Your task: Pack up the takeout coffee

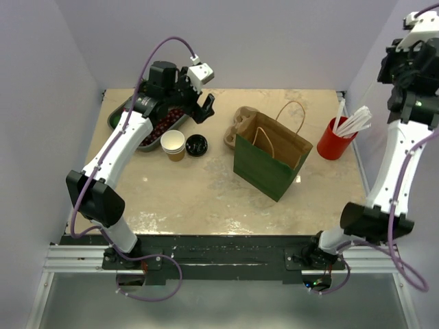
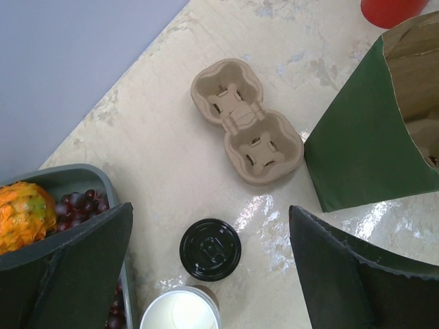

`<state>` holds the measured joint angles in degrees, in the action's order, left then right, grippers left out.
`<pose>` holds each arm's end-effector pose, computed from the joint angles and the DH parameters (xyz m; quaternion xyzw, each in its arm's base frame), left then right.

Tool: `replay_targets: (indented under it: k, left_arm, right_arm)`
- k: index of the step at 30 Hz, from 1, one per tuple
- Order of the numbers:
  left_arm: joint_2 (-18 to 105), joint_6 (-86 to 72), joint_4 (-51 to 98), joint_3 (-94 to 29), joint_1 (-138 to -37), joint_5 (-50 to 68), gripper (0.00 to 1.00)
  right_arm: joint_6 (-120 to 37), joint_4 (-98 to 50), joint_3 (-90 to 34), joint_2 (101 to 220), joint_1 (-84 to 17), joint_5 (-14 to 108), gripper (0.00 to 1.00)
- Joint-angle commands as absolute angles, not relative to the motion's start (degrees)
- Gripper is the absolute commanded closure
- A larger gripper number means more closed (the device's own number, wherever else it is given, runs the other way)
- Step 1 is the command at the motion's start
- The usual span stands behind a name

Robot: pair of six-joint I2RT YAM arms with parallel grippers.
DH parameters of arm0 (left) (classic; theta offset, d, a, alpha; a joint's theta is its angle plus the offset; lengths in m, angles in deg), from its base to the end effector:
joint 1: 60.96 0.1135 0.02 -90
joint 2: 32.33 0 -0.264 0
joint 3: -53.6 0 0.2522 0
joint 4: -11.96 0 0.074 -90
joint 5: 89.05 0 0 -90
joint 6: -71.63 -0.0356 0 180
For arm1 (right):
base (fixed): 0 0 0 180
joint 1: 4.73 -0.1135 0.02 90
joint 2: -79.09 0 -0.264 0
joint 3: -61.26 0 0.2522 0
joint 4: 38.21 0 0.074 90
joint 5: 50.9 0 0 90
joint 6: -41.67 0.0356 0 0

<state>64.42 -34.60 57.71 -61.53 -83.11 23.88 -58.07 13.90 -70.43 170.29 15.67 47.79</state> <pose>0.3515 -0.1581 0.4061 0.3728 0.7568 -0.1959 0.4999 0.3058 -0.1080 0.5192 0.0241 0.7739 -0.1071 0.6237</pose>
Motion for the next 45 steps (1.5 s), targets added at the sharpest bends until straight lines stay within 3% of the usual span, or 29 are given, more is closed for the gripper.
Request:
replay_targets:
  k: [1, 5, 12, 21, 26, 30, 33, 37, 38, 39, 42, 45]
  left_arm:
    - [63.39, -34.37, 54.82, -64.22, -82.75, 25.99, 0.00]
    - [64.00, -34.28, 54.99, -66.24, -82.75, 25.82, 0.00]
    - [64.09, -34.37, 55.43, -67.30, -82.75, 25.12, 0.00]
    - [62.42, -35.16, 56.05, -65.81, -82.84, 23.88, 0.00]
    - [61.81, -35.51, 56.31, -65.46, -82.84, 23.54, 0.00]
    - [61.54, -35.95, 56.49, -65.28, -82.84, 23.09, 0.00]
    - [61.54, -36.30, 56.57, -65.11, -82.84, 22.92, 0.00]
    - [61.54, -36.57, 56.40, -65.28, -82.84, 22.05, 0.00]
    - [61.54, -36.31, 56.14, -65.37, -82.75, 21.43, 0.00]
    - [61.54, -36.13, 55.96, -65.63, -82.84, 20.64, 0.00]
    - [61.46, -34.64, 54.47, -66.77, -82.75, 14.24, 0.00]
    - [61.19, -34.11, 53.06, -68.09, -81.79, 8.16, 0.00]
  right_arm:
    - [-53.44, 5.09, -68.78, 162.00, 15.75, 62.76, 1.00]
    - [-48.78, -1.06, -67.37, 158.45, 15.66, 82.04, 1.00]
    - [-21.81, -10.98, -69.93, 162.67, 15.66, 103.85, 1.00]
    - [-20.90, -8.29, -64.74, 163.11, 15.57, 111.79, 1.00]
    - [-40.35, 15.01, -67.10, 165.39, 13.82, 108.72, 1.00]
    - [-57.71, 36.51, -75.09, 171.01, 9.52, 104.41, 0.51]
    - [-60.38, 39.28, -78.09, 171.29, 7.84, 103.17, 0.43]
    - [-49.32, 21.41, -77.22, 167.96, 7.84, 97.66, 0.25]
    - [-44.25, 18.12, -76.17, 167.16, 7.84, 90.32, 0.17]
    - [-42.55, 15.13, -74.94, 166.20, 7.84, 86.42, 0.01]
    - [-40.07, 5.97, -68.01, 162.68, 7.75, 71.13, 0.01]
    - [-41.38, 5.51, -69.73, 163.72, 7.75, 58.58, 0.01]
